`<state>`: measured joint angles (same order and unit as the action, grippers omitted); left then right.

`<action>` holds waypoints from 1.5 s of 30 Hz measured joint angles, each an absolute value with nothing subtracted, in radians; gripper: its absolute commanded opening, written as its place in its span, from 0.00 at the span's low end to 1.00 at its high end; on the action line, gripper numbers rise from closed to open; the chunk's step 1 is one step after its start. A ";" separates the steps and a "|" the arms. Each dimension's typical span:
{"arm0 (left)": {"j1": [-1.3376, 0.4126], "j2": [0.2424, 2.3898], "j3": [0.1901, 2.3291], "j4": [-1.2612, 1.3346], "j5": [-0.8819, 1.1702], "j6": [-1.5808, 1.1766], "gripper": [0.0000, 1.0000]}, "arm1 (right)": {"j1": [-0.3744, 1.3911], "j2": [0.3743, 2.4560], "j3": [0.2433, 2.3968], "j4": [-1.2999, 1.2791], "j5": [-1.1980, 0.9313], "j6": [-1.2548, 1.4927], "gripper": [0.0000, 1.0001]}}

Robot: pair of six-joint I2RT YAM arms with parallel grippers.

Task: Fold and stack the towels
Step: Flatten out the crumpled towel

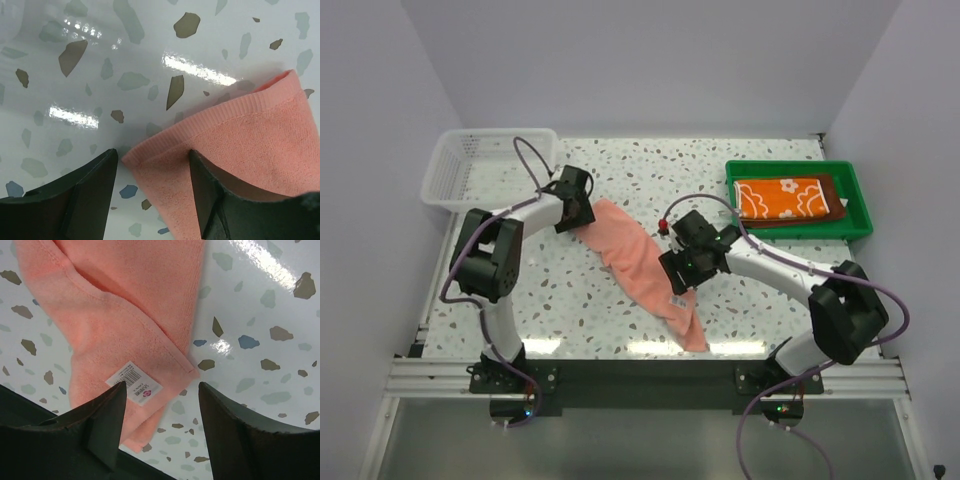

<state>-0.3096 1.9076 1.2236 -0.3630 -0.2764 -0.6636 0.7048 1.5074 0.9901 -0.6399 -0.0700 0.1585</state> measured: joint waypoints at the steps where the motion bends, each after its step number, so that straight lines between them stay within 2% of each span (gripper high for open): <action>1: -0.310 1.914 1.231 -0.361 -0.276 -0.661 0.64 | 0.705 1.507 0.985 -0.640 -0.068 0.165 0.63; 4: -0.310 1.927 1.246 -0.366 -0.284 -0.656 0.65 | 0.705 1.508 0.958 -0.638 -0.061 0.185 0.63; 7: -0.310 1.942 1.262 -0.370 -0.292 -0.643 0.59 | 0.705 1.523 0.927 -0.635 -0.046 0.205 0.61; 13: -0.310 1.961 1.282 -0.365 -0.299 -0.627 0.39 | 0.692 1.591 0.889 -0.582 -0.043 0.235 0.57; 16: -0.310 1.964 1.285 -0.356 -0.296 -0.622 0.25 | 0.686 1.591 0.888 -0.558 -0.047 0.244 0.57; 19: -0.312 1.966 1.285 -0.348 -0.288 -0.616 0.17 | 0.676 1.591 0.886 -0.532 -0.057 0.246 0.56; 23: -0.316 1.967 1.285 -0.341 -0.285 -0.607 0.11 | 0.639 1.587 0.879 -0.498 -0.093 0.247 0.54; 29: -0.316 1.967 1.285 -0.339 -0.285 -0.590 0.09 | 0.550 1.584 0.865 -0.448 -0.142 0.242 0.41; 37: -0.317 1.967 1.285 -0.338 -0.284 -0.582 0.08 | 0.544 1.585 0.849 -0.418 -0.187 0.243 0.26; 38: -0.317 1.967 1.285 -0.338 -0.284 -0.581 0.07 | 0.544 1.585 0.847 -0.416 -0.192 0.243 0.23; 39: -0.317 1.967 1.285 -0.338 -0.284 -0.581 0.06 | 0.544 1.585 0.846 -0.414 -0.196 0.242 0.12; 41: -0.317 1.967 1.285 -0.338 -0.284 -0.580 0.04 | 0.544 1.585 0.846 -0.410 -0.201 0.241 0.01; 45: -0.317 1.967 1.294 -0.352 -0.290 -0.574 0.00 | 0.544 1.582 0.849 -0.419 -0.190 0.237 0.00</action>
<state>-0.3168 1.9671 1.2942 -0.3523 -0.2897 -0.5739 0.5442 1.5822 0.8494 -0.4191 -0.1902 0.2371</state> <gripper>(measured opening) 0.149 0.019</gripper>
